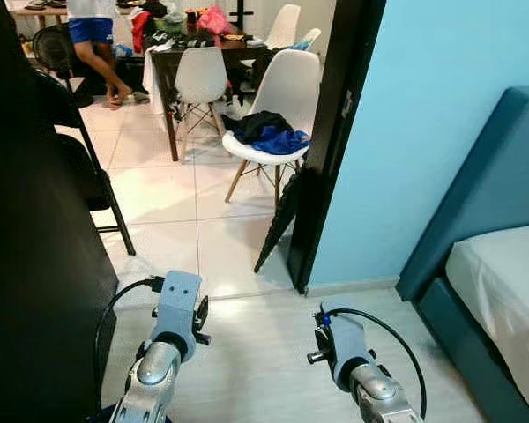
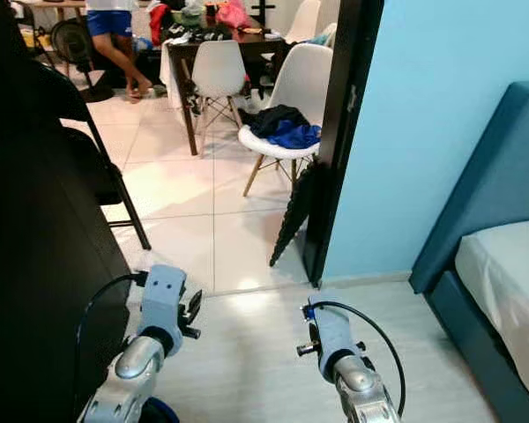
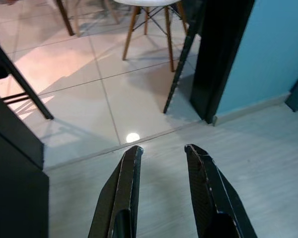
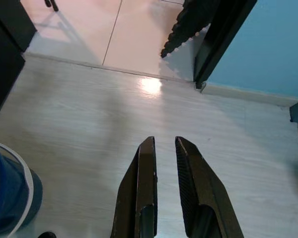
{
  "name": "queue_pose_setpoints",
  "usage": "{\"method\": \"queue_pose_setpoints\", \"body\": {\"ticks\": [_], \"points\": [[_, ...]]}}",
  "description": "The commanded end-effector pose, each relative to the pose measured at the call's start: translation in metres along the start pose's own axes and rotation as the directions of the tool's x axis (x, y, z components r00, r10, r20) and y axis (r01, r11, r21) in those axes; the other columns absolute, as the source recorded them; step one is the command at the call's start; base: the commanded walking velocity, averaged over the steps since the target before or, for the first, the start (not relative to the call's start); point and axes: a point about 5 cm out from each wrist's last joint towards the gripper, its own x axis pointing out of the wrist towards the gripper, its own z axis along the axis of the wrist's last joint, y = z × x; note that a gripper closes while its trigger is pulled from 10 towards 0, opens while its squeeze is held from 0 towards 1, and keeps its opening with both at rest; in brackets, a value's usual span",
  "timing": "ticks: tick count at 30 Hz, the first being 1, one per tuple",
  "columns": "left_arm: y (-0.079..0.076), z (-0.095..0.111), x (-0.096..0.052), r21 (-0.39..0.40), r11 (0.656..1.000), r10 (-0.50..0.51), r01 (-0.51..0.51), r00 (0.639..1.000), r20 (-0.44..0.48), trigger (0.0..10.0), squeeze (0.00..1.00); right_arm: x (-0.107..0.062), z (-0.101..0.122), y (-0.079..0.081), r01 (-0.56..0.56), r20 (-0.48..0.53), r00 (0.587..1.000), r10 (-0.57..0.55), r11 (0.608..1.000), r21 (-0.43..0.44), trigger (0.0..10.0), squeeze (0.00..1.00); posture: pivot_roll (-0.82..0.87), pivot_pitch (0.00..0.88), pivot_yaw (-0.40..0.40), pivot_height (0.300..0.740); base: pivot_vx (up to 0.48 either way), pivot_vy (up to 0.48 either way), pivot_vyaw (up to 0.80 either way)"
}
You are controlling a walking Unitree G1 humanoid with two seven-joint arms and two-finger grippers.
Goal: Clean up the room
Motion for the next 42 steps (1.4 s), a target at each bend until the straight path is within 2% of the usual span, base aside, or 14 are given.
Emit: {"method": "queue_pose_setpoints", "body": {"ticks": [1,28,30,34,42], "points": [[-0.0045,-0.0024,0.0013,-0.018,1.0,-0.006,0.006,1.0,-0.009,10.0,0.0,-0.0001,0.0018,-0.0006,0.003,0.007,1.0,-0.002,1.0,-0.018,10.0,0.0,0.01,0.031,-0.028,0.74,0.0,-0.244,0.0],[-0.0019,-0.0035,0.0016,-0.065,0.998,0.014,-0.016,1.0,-0.021,10.0,0.0,-0.0008,0.0006,-0.0018,-0.001,0.003,1.0,0.001,1.0,-0.025,10.0,0.0,0.01,0.033,-0.036,0.74,0.0,-0.281,0.0],[-0.0005,-0.0041,0.0022,-0.12,0.992,0.02,-0.025,0.999,-0.043,10.0,0.0,-0.0005,0.0007,-0.0018,-0.003,0.002,1.0,0.003,1.0,-0.027,10.0,0.0,0.02,0.032,-0.041,0.74,0.0,0.24,0.0],[0.0,-0.0035,0.0026,-0.146,0.989,0.018,-0.025,0.999,-0.044,10.0,0.0,0.0001,0.001,-0.0015,-0.006,0.002,1.0,0.006,1.0,-0.029,10.0,0.0,0.02,0.031,-0.042,0.74,0.0,0.48,0.0],[-0.0013,-0.0018,0.0014,-0.121,0.993,0.006,-0.009,1.0,-0.023,10.0,0.0,0.0014,0.0023,0.0007,-0.015,0.004,1.0,0.015,0.999,-0.032,10.0,0.0,0.02,0.027,-0.045,0.74,0.0,0.0,0.0]]}}
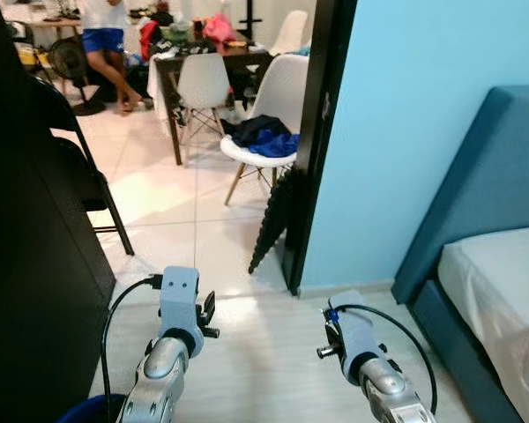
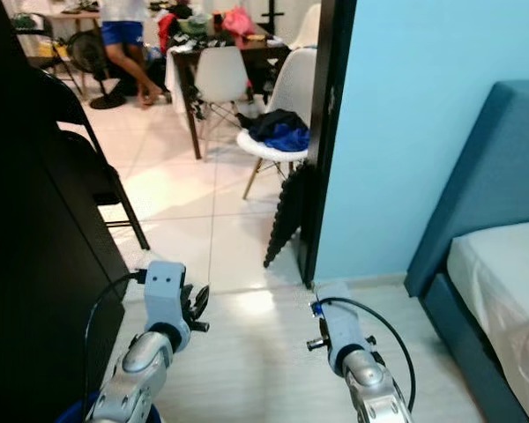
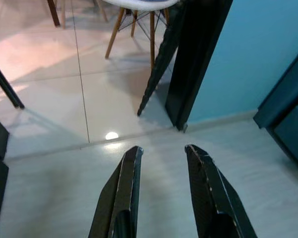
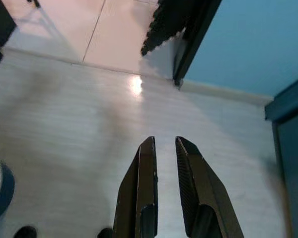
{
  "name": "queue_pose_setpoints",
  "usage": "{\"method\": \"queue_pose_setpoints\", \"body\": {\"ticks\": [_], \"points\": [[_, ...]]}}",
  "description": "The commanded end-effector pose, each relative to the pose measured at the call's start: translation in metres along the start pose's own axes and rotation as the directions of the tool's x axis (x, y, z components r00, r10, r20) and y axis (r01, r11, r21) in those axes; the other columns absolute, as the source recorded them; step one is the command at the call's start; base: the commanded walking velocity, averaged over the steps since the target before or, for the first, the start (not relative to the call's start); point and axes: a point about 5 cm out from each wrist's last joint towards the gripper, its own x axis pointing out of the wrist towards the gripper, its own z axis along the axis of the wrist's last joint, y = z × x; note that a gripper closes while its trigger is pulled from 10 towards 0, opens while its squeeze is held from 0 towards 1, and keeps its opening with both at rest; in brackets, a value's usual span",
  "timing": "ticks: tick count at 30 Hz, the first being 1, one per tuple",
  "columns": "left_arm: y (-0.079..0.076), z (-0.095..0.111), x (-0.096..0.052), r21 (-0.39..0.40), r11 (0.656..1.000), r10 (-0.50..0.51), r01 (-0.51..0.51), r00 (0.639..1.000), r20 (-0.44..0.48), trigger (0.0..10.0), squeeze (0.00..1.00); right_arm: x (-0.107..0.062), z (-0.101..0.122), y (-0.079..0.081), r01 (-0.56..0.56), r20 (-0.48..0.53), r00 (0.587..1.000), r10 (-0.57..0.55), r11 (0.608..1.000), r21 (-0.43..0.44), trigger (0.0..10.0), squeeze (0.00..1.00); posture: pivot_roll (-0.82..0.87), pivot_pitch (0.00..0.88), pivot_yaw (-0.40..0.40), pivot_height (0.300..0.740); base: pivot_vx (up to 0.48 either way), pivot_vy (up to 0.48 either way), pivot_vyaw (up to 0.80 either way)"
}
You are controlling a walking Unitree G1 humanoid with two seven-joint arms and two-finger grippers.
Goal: Clean up the room
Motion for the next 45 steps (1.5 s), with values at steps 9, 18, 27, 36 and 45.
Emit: {"method": "queue_pose_setpoints", "body": {"ticks": [9,18,27,36,45], "points": [[0.0029,-0.0043,-0.0022,0.04,0.999,0.007,-0.007,1.0,-0.016,10.0,0.0,0.0012,0.0002,0.0053,-0.02,0.0,1.0,0.02,1.0,-0.012,10.0,0.0,0.02,0.026,-0.042,0.74,0.0,0.0,0.0],[0.0042,-0.0026,0.0001,0.055,0.998,0.028,-0.027,1.0,-0.014,10.0,0.0,0.001,0.0006,0.0048,-0.014,0.004,1.0,0.014,1.0,-0.006,10.0,0.0,0.02,0.029,-0.037,0.74,0.0,0.0,0.0],[0.0061,-0.0027,0.0006,0.044,0.998,0.042,-0.041,0.999,-0.021,10.0,0.0,0.0011,0.003,0.0057,-0.015,0.017,1.0,0.015,1.0,0.003,10.0,0.0,0.02,0.036,-0.037,0.74,0.0,-0.387,0.0],[0.0065,-0.0033,0.0001,0.041,0.998,0.047,-0.046,0.999,-0.024,10.0,0.0,0.001,0.003,0.0055,-0.015,0.016,1.0,0.015,1.0,0.002,10.0,0.0,0.02,0.036,-0.039,0.74,0.0,-0.48,0.0],[0.0058,-0.004,0.0001,0.037,0.998,0.045,-0.044,0.999,-0.027,10.0,0.0,0.0007,0.0023,0.0047,-0.01,0.012,1.0,0.01,1.0,0.0,10.0,0.0,0.02,0.037,-0.037,0.74,0.0,-0.48,0.0]]}}
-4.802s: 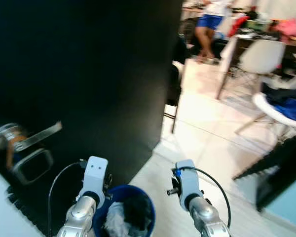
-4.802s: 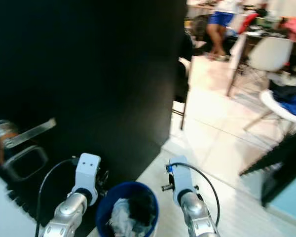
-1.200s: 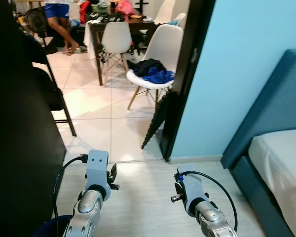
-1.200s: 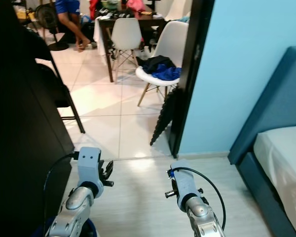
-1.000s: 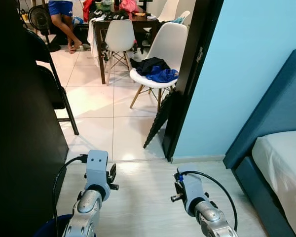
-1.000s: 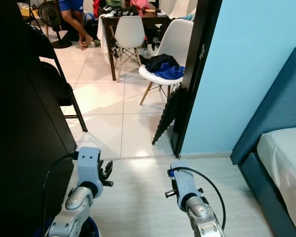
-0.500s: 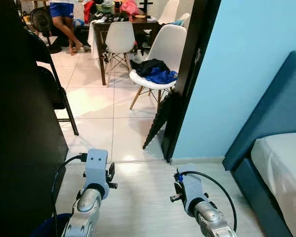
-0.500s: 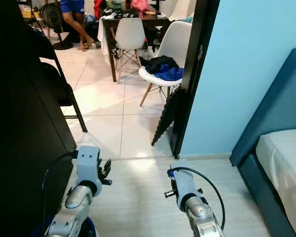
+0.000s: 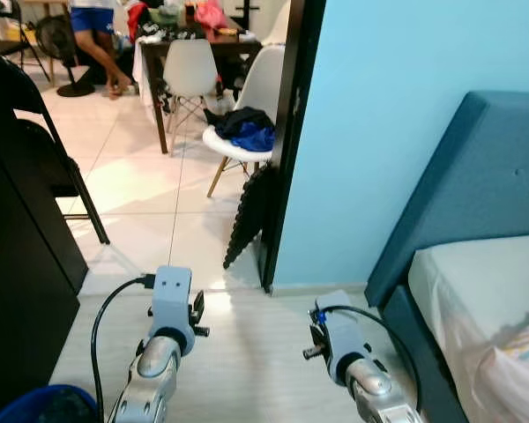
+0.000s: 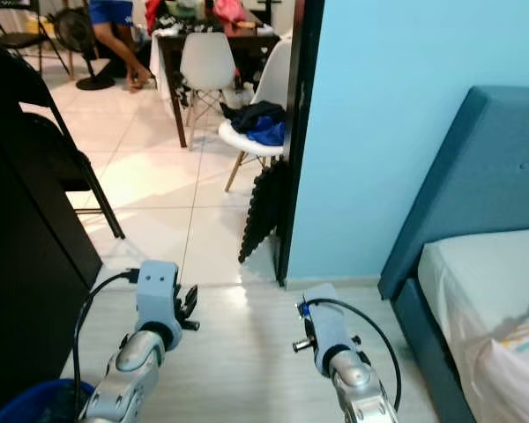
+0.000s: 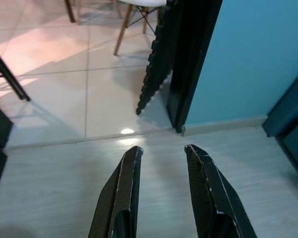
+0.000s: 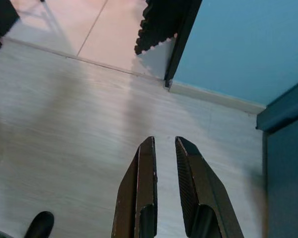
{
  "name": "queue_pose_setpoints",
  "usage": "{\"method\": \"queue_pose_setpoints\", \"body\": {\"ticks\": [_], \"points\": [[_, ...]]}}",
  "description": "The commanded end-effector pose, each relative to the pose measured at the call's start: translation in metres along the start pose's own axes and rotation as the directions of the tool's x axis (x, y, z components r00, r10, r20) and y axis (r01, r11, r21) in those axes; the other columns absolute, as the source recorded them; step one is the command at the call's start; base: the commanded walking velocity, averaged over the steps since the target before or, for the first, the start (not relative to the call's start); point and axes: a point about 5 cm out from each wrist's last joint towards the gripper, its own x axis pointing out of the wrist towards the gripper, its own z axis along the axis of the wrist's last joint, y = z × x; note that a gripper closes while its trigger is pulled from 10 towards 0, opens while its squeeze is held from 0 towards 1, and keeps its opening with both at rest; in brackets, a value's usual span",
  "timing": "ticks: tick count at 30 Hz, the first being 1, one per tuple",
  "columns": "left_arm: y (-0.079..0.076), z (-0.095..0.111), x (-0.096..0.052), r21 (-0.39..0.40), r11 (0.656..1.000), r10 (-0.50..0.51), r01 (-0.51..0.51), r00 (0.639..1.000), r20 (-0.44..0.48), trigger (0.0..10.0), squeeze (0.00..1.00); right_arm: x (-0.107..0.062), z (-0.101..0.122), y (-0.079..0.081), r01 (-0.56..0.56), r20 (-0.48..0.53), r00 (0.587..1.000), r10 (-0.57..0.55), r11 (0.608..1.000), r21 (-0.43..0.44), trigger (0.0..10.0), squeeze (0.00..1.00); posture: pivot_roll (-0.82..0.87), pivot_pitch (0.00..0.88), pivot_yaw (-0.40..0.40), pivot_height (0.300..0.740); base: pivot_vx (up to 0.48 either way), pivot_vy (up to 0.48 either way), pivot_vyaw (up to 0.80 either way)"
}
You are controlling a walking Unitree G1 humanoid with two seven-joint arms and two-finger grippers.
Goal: Clean up the room
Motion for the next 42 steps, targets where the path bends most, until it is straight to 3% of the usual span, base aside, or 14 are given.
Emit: {"method": "queue_pose_setpoints", "body": {"ticks": [1,20,21,26,32,42], "points": [[-0.0011,-0.0058,-0.0012,-0.003,1.0,-0.003,0.003,1.0,-0.026,10.0,0.0,-0.0021,-0.0053,-0.0035,0.013,-0.018,1.0,-0.013,1.0,0.0,10.0,0.0,0.02,0.037,-0.037,0.74,0.0,-0.48,0.0],[-0.0012,-0.005,0.0009,-0.01,1.0,-0.006,0.005,1.0,-0.029,10.0,0.0,-0.001,-0.0046,-0.0041,0.017,-0.018,1.0,-0.017,1.0,0.0,10.0,0.0,0.01,0.032,-0.032,0.74,0.0,-0.48,0.0],[-0.0017,-0.0064,0.0012,-0.043,0.999,-0.006,0.004,0.999,-0.045,10.0,0.0,-0.0009,-0.0046,-0.0043,0.018,-0.018,1.0,-0.018,1.0,0.0,10.0,0.0,0.01,0.032,-0.031,0.74,0.0,0.0,0.0],[-0.0022,-0.0062,0.0022,-0.063,0.998,-0.018,0.015,0.998,-0.059,10.0,0.0,-0.001,-0.0046,-0.0047,0.023,-0.016,1.0,-0.023,1.0,0.003,10.0,0.0,0.01,0.03,-0.029,0.74,0.0,0.288,0.0],[-0.0017,-0.0049,0.0026,-0.055,0.998,-0.019,0.017,0.999,-0.048,10.0,0.0,-0.0009,-0.0046,-0.0045,0.023,-0.015,1.0,-0.023,1.0,0.004,10.0,0.0,0.01,0.027,-0.028,0.74,0.0,0.48,0.0],[0.0006,-0.0024,0.0014,-0.019,1.0,-0.017,0.017,1.0,-0.02,10.0,0.0,0.0001,-0.0038,-0.0014,0.015,-0.008,1.0,-0.015,1.0,0.01,10.0,0.0,0.02,0.022,-0.026,0.74,0.0,0.0,0.0]]}}
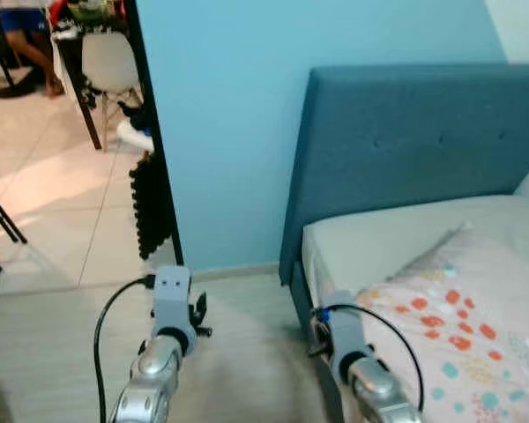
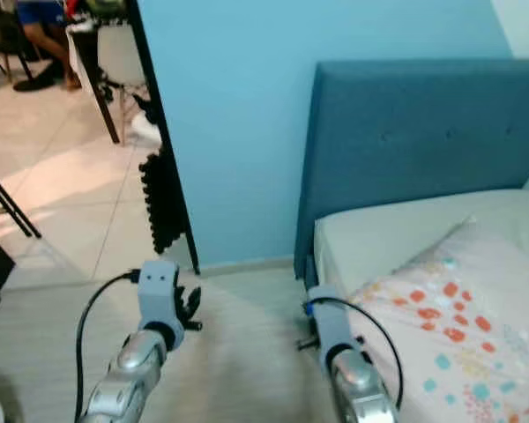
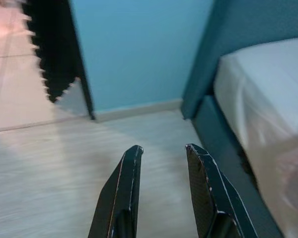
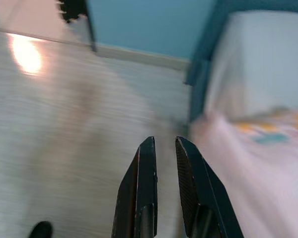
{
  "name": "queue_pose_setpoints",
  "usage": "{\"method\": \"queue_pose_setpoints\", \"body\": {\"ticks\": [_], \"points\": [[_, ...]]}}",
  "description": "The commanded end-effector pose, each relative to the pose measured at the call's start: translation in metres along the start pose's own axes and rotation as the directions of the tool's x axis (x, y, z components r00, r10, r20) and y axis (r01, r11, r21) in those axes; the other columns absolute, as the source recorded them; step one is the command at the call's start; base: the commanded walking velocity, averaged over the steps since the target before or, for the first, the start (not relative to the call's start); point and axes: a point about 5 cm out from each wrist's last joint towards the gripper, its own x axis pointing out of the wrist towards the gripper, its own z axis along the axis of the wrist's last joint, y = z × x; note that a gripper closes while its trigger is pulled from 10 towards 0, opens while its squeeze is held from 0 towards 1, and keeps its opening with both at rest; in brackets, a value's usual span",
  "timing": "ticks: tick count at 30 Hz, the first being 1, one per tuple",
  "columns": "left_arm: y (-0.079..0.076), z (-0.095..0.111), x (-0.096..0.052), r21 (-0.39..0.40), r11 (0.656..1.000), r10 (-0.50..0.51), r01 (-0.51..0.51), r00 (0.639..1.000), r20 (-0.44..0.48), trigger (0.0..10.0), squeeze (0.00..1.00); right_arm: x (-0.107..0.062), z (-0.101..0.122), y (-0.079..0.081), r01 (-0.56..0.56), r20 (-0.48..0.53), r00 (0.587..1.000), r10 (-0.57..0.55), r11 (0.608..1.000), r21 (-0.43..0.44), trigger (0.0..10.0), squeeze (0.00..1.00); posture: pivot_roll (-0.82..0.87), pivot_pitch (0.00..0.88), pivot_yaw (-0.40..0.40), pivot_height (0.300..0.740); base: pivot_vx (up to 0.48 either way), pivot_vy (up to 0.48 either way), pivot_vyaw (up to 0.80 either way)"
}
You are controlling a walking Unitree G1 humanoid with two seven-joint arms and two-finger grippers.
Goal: Clean up the room
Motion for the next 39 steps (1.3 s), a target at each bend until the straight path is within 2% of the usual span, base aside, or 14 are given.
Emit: {"method": "queue_pose_setpoints", "body": {"ticks": [1,10,20,33,39], "points": [[0.001,-0.002,-0.002,0.016,1.0,0.001,-0.001,1.0,0.0,10.0,0.0,-0.001,-0.002,-0.003,0.009,-0.003,1.0,-0.009,1.0,0.002,10.0,0.0,0.02,0.022,-0.026,0.74,0.0,0.0,0.0],[0.001,0.001,-0.002,0.057,0.998,0.009,-0.011,1.0,0.027,10.0,0.0,0.0,0.002,-0.002,0.005,0.023,1.0,-0.006,1.0,0.029,10.0,0.0,0.02,0.013,-0.026,0.74,0.0,0.0,0.0],[0.003,0.001,-0.001,0.068,0.997,0.016,-0.019,0.999,0.034,10.0,0.0,-0.001,0.006,-0.013,0.077,0.05,0.996,-0.08,0.995,0.064,10.0,0.0,0.01,0.004,-0.02,0.74,0.0,0.0,-0.79],[0.016,0.005,0.006,0.088,0.994,0.065,-0.069,0.997,0.048,10.0,0.0,-0.004,0.012,-0.041,0.226,0.098,0.967,-0.236,0.968,0.107,10.0,0.0,-0.01,0.0,-0.014,0.74,0.0,0.0,-0.79],[0.014,0.008,0.012,0.124,0.991,0.046,-0.053,0.997,0.055,10.0,0.0,-0.001,0.013,-0.046,0.227,0.103,0.966,-0.238,0.968,0.105,10.0,0.0,-0.01,0.0,-0.002,0.74,0.0,0.0,-0.79]]}}
